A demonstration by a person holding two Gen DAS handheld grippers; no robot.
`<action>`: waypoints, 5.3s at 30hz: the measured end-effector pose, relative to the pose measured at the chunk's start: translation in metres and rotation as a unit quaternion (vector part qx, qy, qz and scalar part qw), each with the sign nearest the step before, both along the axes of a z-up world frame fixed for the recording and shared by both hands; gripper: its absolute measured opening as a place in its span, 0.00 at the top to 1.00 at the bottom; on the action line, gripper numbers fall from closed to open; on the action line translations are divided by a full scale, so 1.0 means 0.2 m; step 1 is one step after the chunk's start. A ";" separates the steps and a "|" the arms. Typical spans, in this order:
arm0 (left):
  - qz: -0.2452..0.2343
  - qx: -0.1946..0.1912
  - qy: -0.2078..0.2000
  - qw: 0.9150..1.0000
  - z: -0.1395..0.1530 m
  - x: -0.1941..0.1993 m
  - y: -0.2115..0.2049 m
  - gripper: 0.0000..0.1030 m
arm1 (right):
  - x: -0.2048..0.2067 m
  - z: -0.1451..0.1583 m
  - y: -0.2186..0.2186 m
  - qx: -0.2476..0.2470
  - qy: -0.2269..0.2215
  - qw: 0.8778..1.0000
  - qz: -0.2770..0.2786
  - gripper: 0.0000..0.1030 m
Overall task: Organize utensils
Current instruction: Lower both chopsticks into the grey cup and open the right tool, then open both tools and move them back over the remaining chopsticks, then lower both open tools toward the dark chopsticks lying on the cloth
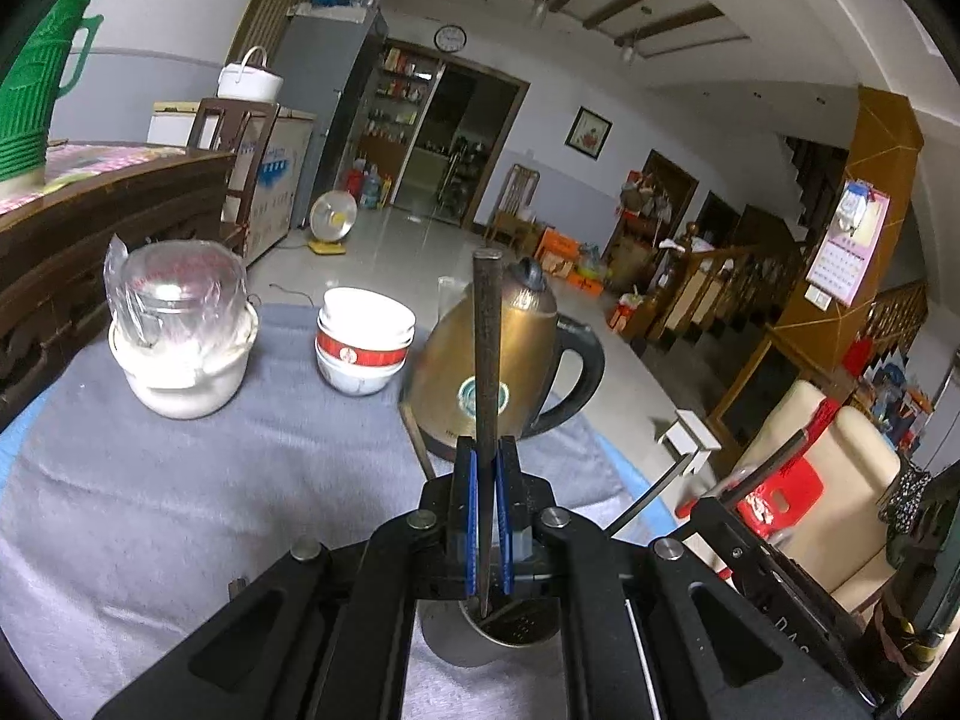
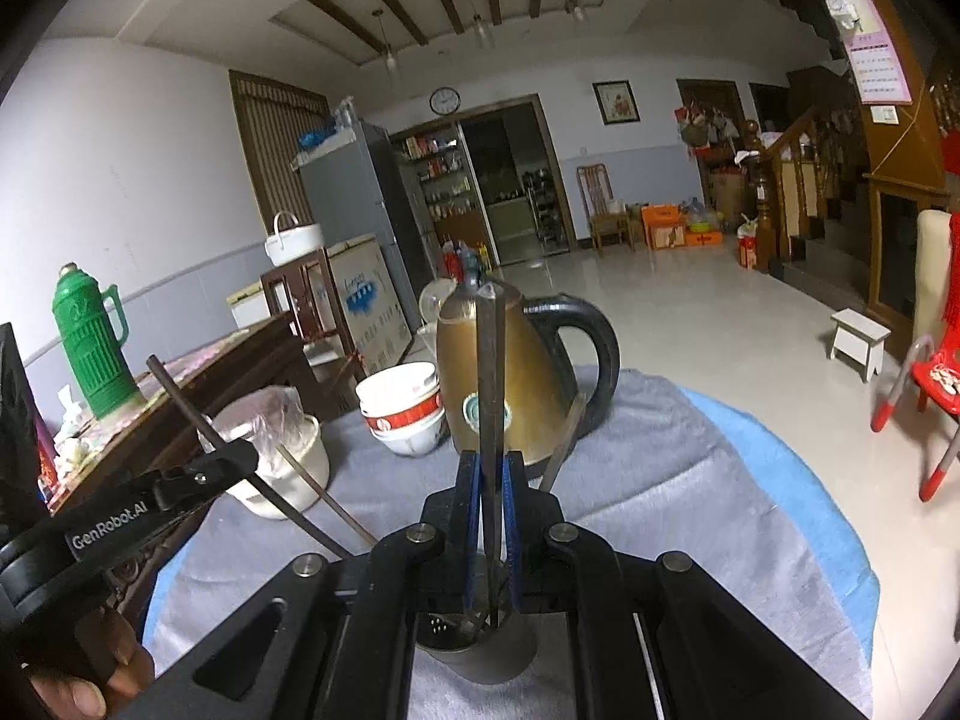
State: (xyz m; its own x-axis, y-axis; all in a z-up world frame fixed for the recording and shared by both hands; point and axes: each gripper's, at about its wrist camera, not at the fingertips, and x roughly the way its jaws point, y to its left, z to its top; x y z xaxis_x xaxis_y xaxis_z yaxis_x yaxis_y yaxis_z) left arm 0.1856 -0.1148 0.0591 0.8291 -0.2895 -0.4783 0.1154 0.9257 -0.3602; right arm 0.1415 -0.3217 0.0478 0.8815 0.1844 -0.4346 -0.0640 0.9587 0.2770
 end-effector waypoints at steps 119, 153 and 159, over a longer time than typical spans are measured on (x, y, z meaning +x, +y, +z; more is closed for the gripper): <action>0.105 0.074 0.254 0.959 -0.83 -0.66 0.68 0.30 | -0.05 -0.78 0.51 -0.021 0.308 0.948 0.073 0.70; 0.068 0.077 0.251 0.963 -0.79 -0.54 0.59 0.30 | 0.02 -0.78 0.53 -0.057 0.327 0.938 0.104 0.72; 0.049 0.074 0.261 0.961 -0.76 -0.33 0.49 0.30 | 0.00 -0.82 0.51 -0.055 0.322 0.939 0.111 0.80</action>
